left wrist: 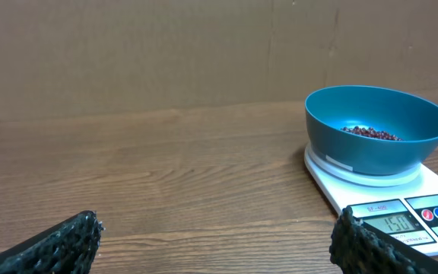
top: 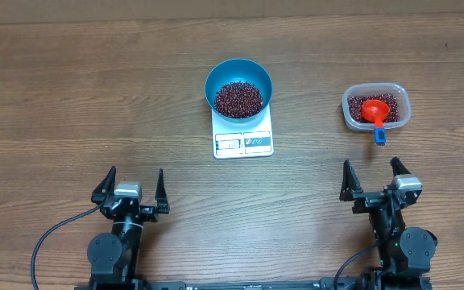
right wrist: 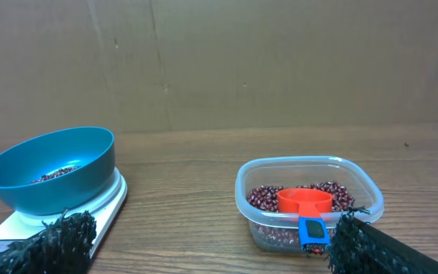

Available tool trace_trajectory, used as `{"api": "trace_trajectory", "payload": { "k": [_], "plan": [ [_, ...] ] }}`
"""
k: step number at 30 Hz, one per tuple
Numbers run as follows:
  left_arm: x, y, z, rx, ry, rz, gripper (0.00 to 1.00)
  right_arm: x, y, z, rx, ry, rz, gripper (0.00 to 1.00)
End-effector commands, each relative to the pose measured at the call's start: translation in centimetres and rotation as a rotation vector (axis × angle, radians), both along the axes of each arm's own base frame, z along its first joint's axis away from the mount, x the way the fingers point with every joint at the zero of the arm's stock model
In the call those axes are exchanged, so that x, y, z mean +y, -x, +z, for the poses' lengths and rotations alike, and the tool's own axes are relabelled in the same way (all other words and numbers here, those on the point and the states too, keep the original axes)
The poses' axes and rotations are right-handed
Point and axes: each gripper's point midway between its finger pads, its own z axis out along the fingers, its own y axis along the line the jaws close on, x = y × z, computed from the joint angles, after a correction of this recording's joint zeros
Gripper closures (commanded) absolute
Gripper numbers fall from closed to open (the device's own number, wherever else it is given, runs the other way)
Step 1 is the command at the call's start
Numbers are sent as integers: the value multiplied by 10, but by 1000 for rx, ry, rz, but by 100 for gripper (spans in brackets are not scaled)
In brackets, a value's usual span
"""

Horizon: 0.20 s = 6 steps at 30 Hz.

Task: Scoop item into bowl and weigh 150g on scale

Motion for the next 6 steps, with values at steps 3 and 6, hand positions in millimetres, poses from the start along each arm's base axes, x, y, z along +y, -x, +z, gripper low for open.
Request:
{"api": "trace_trajectory", "payload": {
  "k": [3, 6],
  "plan": [
    [2, 0, 0, -6, -19, 8, 1, 0, 0, -1, -5, -6, -2, 0],
    [2, 0, 0, -6, -19, 8, 0, 0, 0, -1, -5, -6, -2, 0]
  ]
}}
